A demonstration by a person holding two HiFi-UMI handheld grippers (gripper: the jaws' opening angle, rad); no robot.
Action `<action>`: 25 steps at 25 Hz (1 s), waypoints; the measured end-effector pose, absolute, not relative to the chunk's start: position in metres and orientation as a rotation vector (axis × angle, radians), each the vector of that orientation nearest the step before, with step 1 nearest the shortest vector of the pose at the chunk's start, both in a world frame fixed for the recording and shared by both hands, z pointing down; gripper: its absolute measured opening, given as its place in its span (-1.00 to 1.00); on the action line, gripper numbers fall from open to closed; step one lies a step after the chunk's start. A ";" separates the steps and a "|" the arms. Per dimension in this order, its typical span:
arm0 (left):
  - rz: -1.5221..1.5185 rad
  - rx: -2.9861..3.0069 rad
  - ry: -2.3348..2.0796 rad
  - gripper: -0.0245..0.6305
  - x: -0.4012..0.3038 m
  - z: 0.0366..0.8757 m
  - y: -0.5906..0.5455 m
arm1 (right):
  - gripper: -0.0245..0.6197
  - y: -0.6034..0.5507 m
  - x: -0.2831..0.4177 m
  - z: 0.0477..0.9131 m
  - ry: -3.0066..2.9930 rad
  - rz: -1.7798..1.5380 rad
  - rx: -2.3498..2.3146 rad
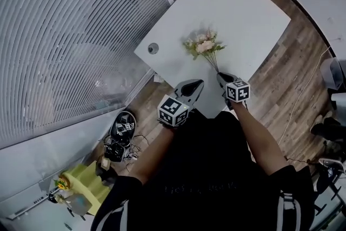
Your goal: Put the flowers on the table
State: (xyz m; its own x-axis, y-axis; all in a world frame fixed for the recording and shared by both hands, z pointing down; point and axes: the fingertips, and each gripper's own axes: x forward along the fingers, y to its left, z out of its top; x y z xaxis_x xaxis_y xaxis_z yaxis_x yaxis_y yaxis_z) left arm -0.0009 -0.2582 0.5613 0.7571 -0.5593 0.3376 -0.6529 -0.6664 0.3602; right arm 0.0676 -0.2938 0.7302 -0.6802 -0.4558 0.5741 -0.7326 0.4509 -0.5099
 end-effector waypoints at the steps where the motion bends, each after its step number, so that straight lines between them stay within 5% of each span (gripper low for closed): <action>1: 0.273 2.488 -0.917 -0.87 -0.002 0.561 -0.259 | -0.79 -0.295 0.067 0.732 -2.340 1.075 1.010; 17: 0.233 2.452 -0.957 -0.87 -0.017 0.561 -0.258 | -0.78 -0.295 0.065 0.741 -2.265 0.912 1.018; 20: 0.229 2.460 -0.947 -0.87 -0.015 0.561 -0.254 | -0.61 -0.294 0.068 0.734 -2.296 0.923 1.051; 25: 0.207 2.470 -0.922 -0.87 -0.012 0.560 -0.244 | -0.74 -0.284 0.074 0.722 -2.322 0.867 1.062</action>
State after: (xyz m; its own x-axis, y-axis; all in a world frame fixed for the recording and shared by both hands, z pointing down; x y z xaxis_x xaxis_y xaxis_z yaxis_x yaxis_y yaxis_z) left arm -0.0122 -0.2437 0.5598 0.7602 -0.5744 0.3036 -0.6490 -0.6508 0.3939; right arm 0.0742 -0.2835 0.7221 -0.6073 -0.5070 0.6117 -0.7838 0.5081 -0.3570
